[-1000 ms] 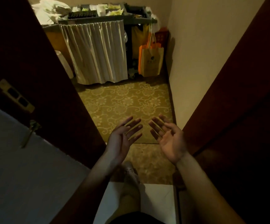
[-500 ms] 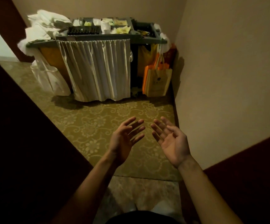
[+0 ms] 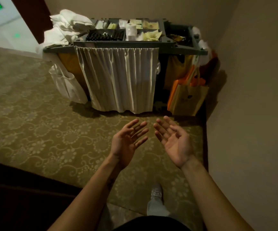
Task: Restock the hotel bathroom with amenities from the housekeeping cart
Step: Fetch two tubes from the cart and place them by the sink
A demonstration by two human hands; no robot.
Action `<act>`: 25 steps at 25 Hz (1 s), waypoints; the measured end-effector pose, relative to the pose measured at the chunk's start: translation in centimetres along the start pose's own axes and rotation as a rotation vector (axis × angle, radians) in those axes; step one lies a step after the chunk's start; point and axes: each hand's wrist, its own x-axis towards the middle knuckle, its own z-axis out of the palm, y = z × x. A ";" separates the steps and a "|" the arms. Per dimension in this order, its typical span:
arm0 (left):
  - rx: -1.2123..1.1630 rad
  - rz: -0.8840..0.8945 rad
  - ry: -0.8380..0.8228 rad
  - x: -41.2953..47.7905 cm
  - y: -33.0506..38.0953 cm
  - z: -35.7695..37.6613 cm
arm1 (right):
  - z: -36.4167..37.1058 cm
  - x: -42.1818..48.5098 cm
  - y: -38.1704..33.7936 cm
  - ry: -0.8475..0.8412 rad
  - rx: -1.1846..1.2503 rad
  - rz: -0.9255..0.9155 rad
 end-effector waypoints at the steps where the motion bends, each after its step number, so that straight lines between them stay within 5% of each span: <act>1: -0.008 0.008 0.022 2.2 0.8 0.7 | 0.6 2.7 -1.1 -0.008 -0.008 0.016; 11: -0.074 0.128 0.117 20.2 9.6 5.3 | 7.3 23.0 -9.8 -0.130 -0.064 0.101; 25: -0.084 0.146 0.056 43.0 29.3 -1.3 | 23.3 48.1 -7.1 -0.101 -0.123 0.086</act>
